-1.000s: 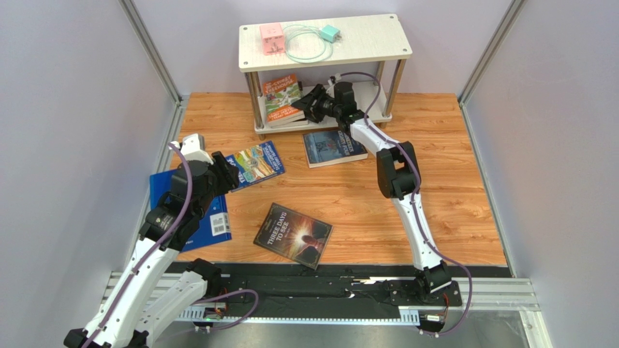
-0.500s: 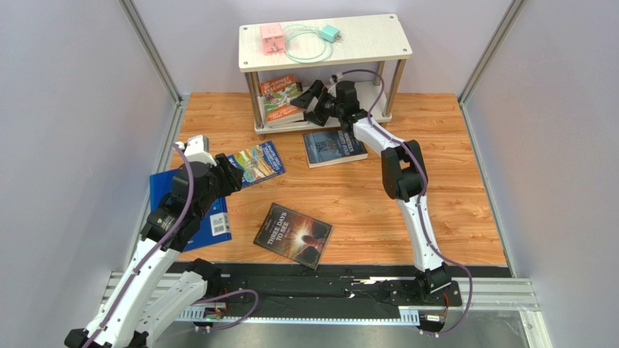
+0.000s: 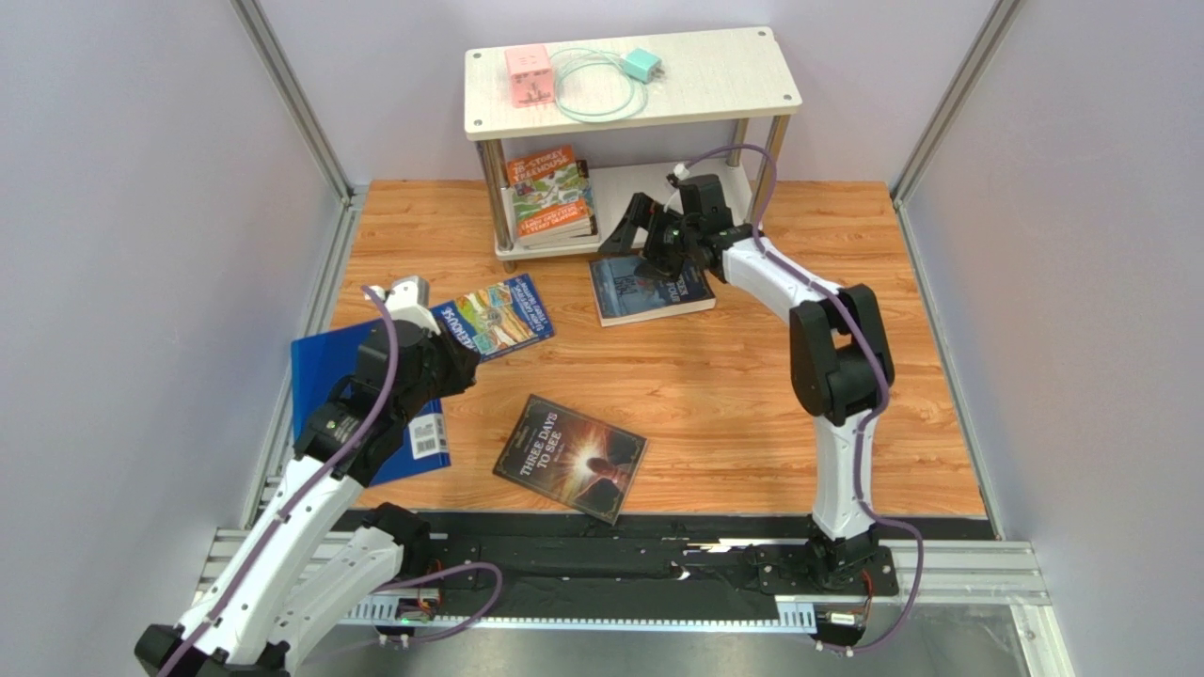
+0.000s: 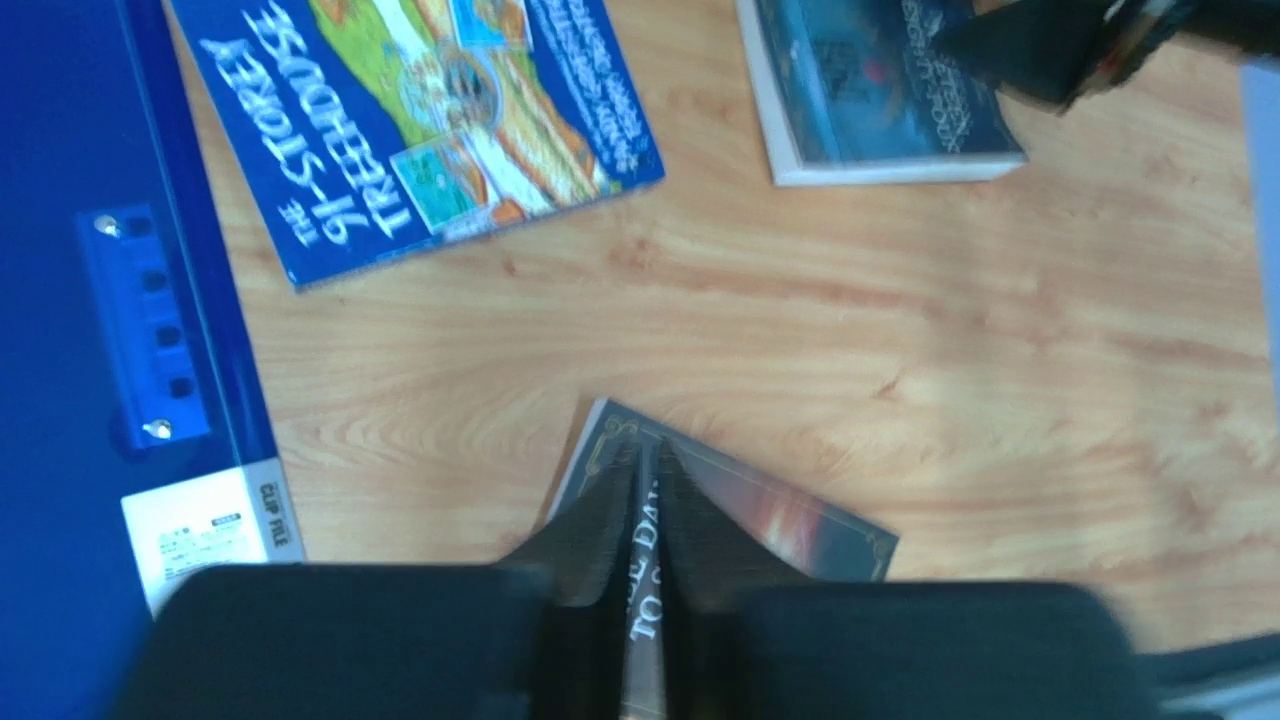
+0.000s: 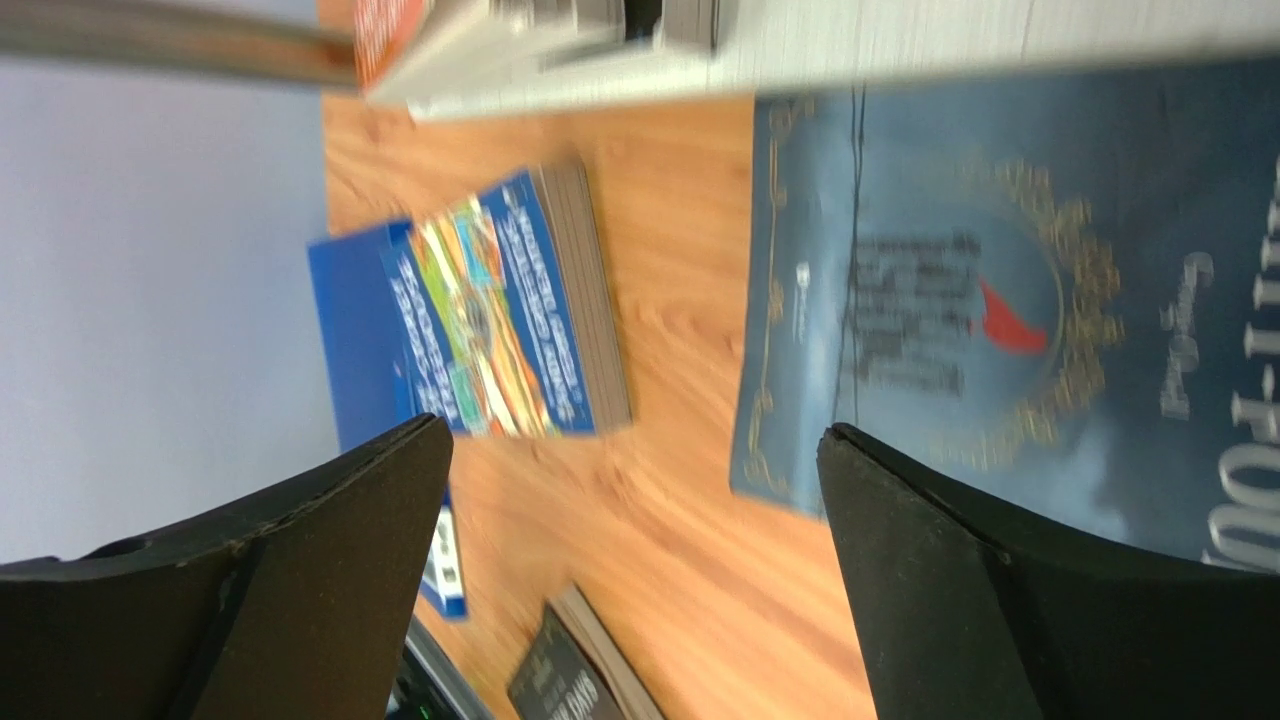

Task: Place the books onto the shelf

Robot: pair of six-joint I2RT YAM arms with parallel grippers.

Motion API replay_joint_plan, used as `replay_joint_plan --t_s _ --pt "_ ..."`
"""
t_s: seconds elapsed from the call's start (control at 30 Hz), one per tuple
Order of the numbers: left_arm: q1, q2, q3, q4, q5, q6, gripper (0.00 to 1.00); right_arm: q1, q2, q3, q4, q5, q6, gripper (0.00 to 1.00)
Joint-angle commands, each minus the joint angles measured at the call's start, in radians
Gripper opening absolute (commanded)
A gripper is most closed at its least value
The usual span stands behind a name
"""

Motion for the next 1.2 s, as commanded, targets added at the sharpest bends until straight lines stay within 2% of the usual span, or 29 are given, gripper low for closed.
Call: replay_joint_plan --t_s 0.0,0.17,0.2,0.33,0.47,0.67,0.87,1.17 --pt "0.002 0.035 -0.073 0.010 0.111 -0.098 0.00 0.025 -0.140 -0.076 -0.113 -0.062 -0.190 1.00" --pt "-0.012 0.098 -0.154 -0.028 0.208 -0.170 0.00 0.075 -0.184 -0.171 -0.231 -0.120 -0.272 1.00" --pt "-0.024 0.115 -0.159 -0.054 0.229 -0.178 0.00 0.085 -0.184 -0.188 -0.234 -0.164 -0.295 1.00" --pt "-0.079 0.185 -0.189 -0.062 0.313 -0.224 0.00 0.143 -0.167 -0.225 -0.334 -0.185 -0.383 1.00" --pt "-0.220 0.259 -0.209 -0.073 0.289 -0.274 0.00 0.192 -0.163 -0.302 -0.332 -0.211 -0.404 1.00" --pt "-0.325 0.404 -0.220 -0.060 0.278 -0.319 0.00 0.244 -0.160 -0.372 -0.306 -0.231 -0.405 1.00" --pt "-0.374 0.454 -0.232 -0.074 0.269 -0.362 0.00 0.292 -0.144 -0.400 -0.286 -0.266 -0.393 1.00" --pt "-0.389 0.515 -0.257 -0.068 0.222 -0.385 0.00 0.345 -0.115 -0.422 -0.248 -0.314 -0.359 0.97"
